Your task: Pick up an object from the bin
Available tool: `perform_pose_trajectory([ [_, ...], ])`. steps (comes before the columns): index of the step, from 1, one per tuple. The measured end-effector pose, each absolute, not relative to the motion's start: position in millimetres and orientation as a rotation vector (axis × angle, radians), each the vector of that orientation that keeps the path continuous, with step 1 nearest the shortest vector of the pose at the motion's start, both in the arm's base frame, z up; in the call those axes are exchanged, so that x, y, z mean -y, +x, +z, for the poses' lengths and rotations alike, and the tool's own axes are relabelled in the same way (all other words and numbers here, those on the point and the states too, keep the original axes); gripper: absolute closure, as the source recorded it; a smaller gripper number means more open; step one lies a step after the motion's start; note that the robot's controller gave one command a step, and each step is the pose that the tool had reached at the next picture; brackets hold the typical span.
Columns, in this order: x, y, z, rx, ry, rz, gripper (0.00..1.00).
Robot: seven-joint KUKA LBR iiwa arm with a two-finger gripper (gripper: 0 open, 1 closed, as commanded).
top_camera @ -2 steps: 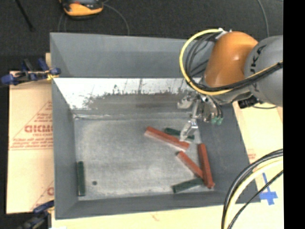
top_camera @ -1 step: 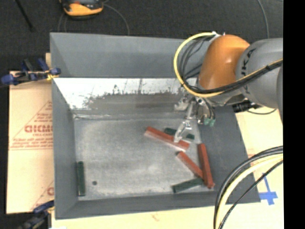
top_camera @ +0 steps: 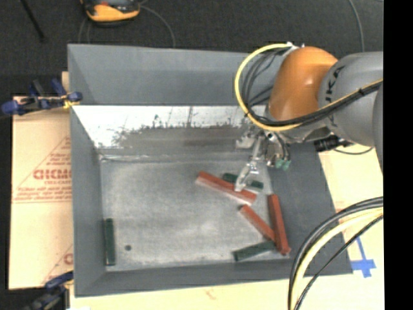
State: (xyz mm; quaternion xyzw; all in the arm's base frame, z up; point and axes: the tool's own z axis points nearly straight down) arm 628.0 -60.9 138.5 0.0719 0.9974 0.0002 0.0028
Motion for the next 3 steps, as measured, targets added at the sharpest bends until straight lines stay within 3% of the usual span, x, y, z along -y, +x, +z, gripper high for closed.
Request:
perform_pose_trajectory([
  [1,64.4,621.2,82.2,-3.121,0.267,0.001,0.00],
  [2,64.9,622.3,84.1,-3.118,0.276,0.000,1.00],
  [3,64.9,622.3,84.1,-3.118,0.276,0.000,1.00],
])
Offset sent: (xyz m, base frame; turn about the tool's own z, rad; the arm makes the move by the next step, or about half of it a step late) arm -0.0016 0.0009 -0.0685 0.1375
